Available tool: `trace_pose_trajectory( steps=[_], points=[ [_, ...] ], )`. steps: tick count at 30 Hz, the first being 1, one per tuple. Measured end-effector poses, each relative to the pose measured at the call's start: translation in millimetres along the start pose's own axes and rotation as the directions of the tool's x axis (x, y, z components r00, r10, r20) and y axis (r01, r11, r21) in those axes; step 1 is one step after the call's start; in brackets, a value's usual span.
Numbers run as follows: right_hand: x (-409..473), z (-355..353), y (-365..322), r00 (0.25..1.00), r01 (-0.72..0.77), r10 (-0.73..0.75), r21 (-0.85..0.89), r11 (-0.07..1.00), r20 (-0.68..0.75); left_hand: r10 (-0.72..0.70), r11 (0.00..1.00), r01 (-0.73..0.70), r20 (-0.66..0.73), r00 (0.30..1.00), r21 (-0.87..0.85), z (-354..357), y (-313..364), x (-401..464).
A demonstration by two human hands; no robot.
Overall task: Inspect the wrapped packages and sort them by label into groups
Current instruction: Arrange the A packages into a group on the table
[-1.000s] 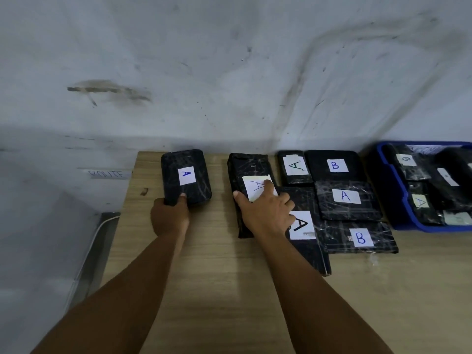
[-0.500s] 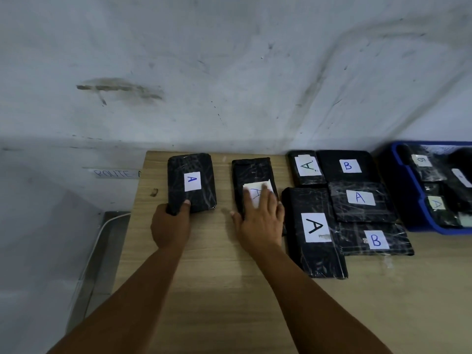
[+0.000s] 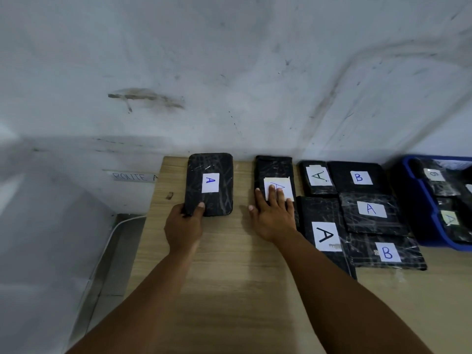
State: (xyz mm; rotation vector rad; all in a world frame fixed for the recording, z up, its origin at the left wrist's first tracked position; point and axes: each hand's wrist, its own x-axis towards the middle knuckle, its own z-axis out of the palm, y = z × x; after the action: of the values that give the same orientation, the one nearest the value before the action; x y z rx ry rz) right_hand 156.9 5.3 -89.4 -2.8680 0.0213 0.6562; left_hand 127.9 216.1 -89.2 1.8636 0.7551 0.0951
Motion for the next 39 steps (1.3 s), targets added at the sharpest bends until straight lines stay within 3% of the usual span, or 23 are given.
trace_pose_trajectory(
  steps=[3, 5, 8, 12, 20, 29, 35, 39],
  points=[
    [1, -9, 6, 1.0, 0.014, -0.012, 0.113, 0.993, -0.015, 0.035, 0.999, -0.035, 0.0, 0.999, -0.021, -4, 11, -5],
    [-6, -19, 5, 0.992, 0.043, -0.007, 0.294, 0.955, -0.123, 0.052, 0.998, -0.052, -0.01, 0.999, -0.045, -5, 21, -9],
    [-28, -45, -6, 0.967, 0.125, 0.053, 0.642, 0.757, -0.25, 0.077, 0.992, -0.08, -0.032, 0.997, -0.099, -5, 45, -22],
    [-59, -81, -19, 0.962, 0.261, -0.04, 0.867, 0.424, -0.27, 0.179, 0.962, -0.183, -0.037, 0.983, -0.201, -1, 89, -49],
    [-109, -147, 5, 0.899, 0.434, -0.03, 0.879, 0.197, -0.437, 0.367, 0.861, -0.337, 0.008, 0.93, -0.38, -3, 165, -101],
    [-146, -186, 43, 0.914, 0.405, -0.043, 0.914, 0.001, -0.404, 0.394, 0.794, -0.223, 0.198, 0.898, -0.565, -3, 199, -139],
    [-153, -200, 65, 0.872, 0.49, -0.018, 0.871, 0.048, -0.489, 0.389, 0.84, -0.215, 0.277, 0.879, -0.498, 0, 217, -157],
    [-157, -201, 75, 0.868, 0.496, -0.033, 0.866, 0.066, -0.495, 0.456, 0.845, -0.304, 0.297, 0.839, -0.44, -2, 237, -167]
  ],
)
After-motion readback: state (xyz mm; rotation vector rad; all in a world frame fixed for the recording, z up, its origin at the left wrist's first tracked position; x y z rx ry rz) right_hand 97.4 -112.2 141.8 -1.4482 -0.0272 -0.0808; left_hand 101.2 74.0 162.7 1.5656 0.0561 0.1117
